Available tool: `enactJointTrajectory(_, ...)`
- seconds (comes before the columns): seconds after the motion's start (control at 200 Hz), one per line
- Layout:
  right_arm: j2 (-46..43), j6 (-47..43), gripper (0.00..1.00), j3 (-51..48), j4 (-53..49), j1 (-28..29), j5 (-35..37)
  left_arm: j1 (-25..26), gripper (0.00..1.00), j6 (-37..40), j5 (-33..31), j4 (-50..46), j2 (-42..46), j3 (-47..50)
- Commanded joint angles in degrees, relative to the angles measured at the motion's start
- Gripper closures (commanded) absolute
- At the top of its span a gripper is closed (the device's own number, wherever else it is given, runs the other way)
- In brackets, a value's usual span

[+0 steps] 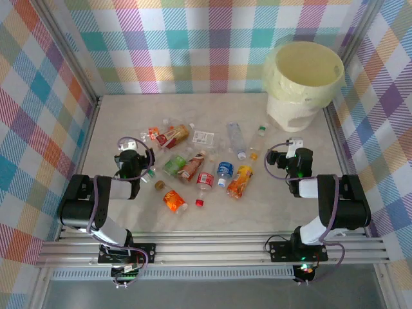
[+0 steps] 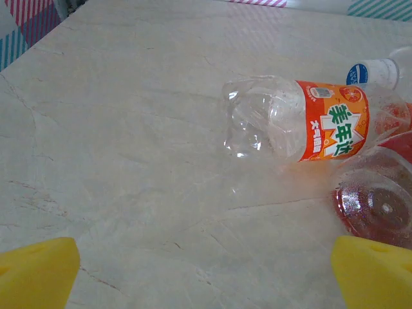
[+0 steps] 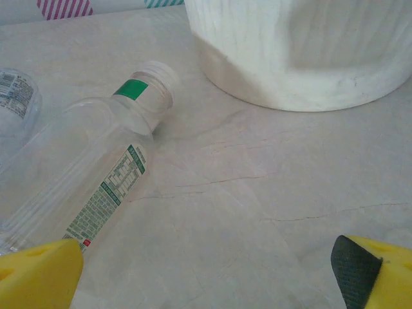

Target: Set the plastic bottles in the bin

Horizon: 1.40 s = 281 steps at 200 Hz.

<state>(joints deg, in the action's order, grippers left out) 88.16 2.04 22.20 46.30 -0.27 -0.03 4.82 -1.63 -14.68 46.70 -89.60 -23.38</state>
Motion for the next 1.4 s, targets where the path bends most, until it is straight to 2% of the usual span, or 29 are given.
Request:
enactJointTrajectory(0.0,-0.2,-1.0,0.00,1.0,1.8,0.4,-0.1,0.5,0.00,1.0,-0.4,1.8,0.1,0.6)
enactJointTrajectory(1.055,-0.3,-1.1,0.00,1.1,1.7,0.4,-0.7,0.5,0.00,1.5,0.5,1.7,0.4,0.7)
enactJointTrajectory(1.14,-1.4,-2.1,0.00,2.8,-2.4,0.4,-3.2,0.5,0.00,2.2,2.7,-3.1,2.9,-1.0)
enactJointTrajectory(1.295,-7.8,-2.0,0.00,4.3,-9.7,0.4,-2.8,0.5,0.00,1.3,1.1,-8.0,9.8,-0.3)
enactJointTrajectory(1.4,-13.2,0.5,0.00,6.4,-19.7,0.5,-2.9,0.5,0.00,-0.7,-0.1,-13.0,15.3,-0.2)
